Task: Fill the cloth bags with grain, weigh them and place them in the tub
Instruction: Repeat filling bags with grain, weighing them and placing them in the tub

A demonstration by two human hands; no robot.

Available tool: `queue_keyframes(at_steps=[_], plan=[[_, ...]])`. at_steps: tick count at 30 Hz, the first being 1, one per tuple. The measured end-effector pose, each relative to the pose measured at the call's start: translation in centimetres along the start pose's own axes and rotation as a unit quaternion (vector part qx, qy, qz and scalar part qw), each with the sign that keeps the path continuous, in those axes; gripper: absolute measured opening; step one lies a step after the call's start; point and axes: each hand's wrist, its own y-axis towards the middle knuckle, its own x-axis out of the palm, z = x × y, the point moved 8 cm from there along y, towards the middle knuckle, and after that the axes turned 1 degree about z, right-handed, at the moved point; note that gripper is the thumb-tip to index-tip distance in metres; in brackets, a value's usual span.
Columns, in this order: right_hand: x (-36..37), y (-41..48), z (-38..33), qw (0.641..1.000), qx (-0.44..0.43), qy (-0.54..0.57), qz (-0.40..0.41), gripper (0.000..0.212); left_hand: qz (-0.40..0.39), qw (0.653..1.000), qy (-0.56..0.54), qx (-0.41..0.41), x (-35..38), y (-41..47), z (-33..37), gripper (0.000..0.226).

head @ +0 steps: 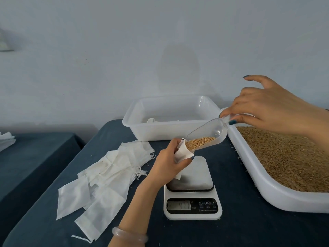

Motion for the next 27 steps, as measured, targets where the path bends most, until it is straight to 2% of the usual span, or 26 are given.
queue_keyframes(at_steps=[8, 13, 15, 18, 20, 22, 23, 25, 27], plan=[[2.0, -1.3, 0.9, 0.996, 0.044, 0.076, 0.001, 0.042, 0.001, 1.0, -0.028, -0.001, -0.2, -0.1, 0.4, 0.035], [5.7, -2.8, 1.6, 0.968, 0.11, 0.225, -0.022, 0.024, -0.003, 0.998, -0.066, 0.001, -0.2, -0.1, 0.7, 0.031], [7.5, -3.7, 1.9, 0.941, 0.145, 0.303, -0.048, 0.025, -0.002, 0.996, -0.095, -0.001, -0.3, -0.1, 0.9, 0.029], [9.9, -5.3, 2.0, 0.844, 0.21, 0.488, -0.073, 0.025, 0.005, 0.992, -0.126, -0.011, -0.6, -0.1, 1.1, 0.022], [10.7, -6.3, 2.4, 0.802, 0.25, 0.537, -0.077, 0.029, 0.005, 0.988, -0.156, -0.004, -0.5, -0.1, 1.4, 0.014], [10.9, -6.9, 3.0, 0.774, 0.283, 0.562, -0.064, 0.041, 0.005, 0.984, -0.178, -0.001, -0.6, -0.1, 1.5, 0.016], [11.0, -7.2, 3.5, 0.769, 0.301, 0.562, -0.049, 0.041, 0.005, 0.984, -0.177, -0.003, -0.7, -0.1, 1.5, 0.019], [11.3, -7.9, 4.8, 0.759, 0.347, 0.55, -0.025, 0.028, 0.006, 0.986, -0.167, 0.004, -0.8, -0.1, 1.7, 0.019], [12.2, -8.8, 6.1, 0.751, 0.399, 0.526, -0.02, 0.019, 0.041, 0.992, -0.118, 0.028, -1.6, 0.1, 1.8, 0.019]])
